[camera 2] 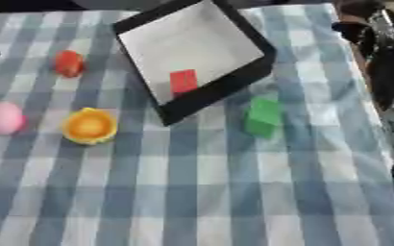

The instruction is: Pick up objects on the table and place them in the box.

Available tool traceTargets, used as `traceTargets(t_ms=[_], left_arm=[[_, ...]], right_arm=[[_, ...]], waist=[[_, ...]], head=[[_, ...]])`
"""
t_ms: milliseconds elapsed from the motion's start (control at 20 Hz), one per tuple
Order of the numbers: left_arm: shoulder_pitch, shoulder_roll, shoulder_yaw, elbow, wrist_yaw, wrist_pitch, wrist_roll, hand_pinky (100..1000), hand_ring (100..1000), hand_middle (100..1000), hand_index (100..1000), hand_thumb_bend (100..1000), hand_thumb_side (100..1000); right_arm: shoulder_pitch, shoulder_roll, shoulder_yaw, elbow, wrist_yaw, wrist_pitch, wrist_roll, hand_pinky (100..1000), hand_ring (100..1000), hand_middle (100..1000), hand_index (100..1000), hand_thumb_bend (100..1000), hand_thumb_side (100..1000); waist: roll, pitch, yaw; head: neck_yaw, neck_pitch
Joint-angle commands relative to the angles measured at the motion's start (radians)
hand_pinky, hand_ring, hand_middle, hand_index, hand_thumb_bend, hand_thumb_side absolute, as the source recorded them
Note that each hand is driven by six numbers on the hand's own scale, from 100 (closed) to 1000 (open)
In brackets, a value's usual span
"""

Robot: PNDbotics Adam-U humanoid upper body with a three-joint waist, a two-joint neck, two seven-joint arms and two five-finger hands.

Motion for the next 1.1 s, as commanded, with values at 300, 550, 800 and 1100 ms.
traceTargets(t_ms=[300,550,800,1100], left_arm=[[-0.013,0.029,-0.002,-0.02,-0.003,-0.001,0.003,678,733,684,830,475,648],[-0.013,0.03,-0.002,-0.02,-0.003,0.0,0.003,678,735,684,829,474,647],[-0.014,0.031,0.001,-0.021,-0.003,0.0,0.006,678,735,685,829,474,647],[-0.006,0.037,0.001,-0.018,-0.005,0.002,0.007,678,735,685,828,473,647]], right_arm=[[-0.014,-0.028,0.0,-0.009,0.008,0.0,0.003,934,789,818,775,100,785],[-0.019,-0.029,0.003,-0.011,0.007,0.0,0.006,934,790,819,776,100,782],[-0.033,-0.026,0.005,-0.017,0.005,0.001,0.015,934,791,820,777,100,769],[-0.072,-0.036,0.016,-0.035,0.04,0.024,0.061,933,796,826,786,100,785]], waist=[[-0.004,-0.02,0.001],[-0.005,-0.019,0.005],[-0.01,-0.019,0.013],[-0.014,-0.022,0.009]], head=[[-0.001,-0.013],[0.007,-0.014],[0.017,-0.016],[0.02,-0.01]])
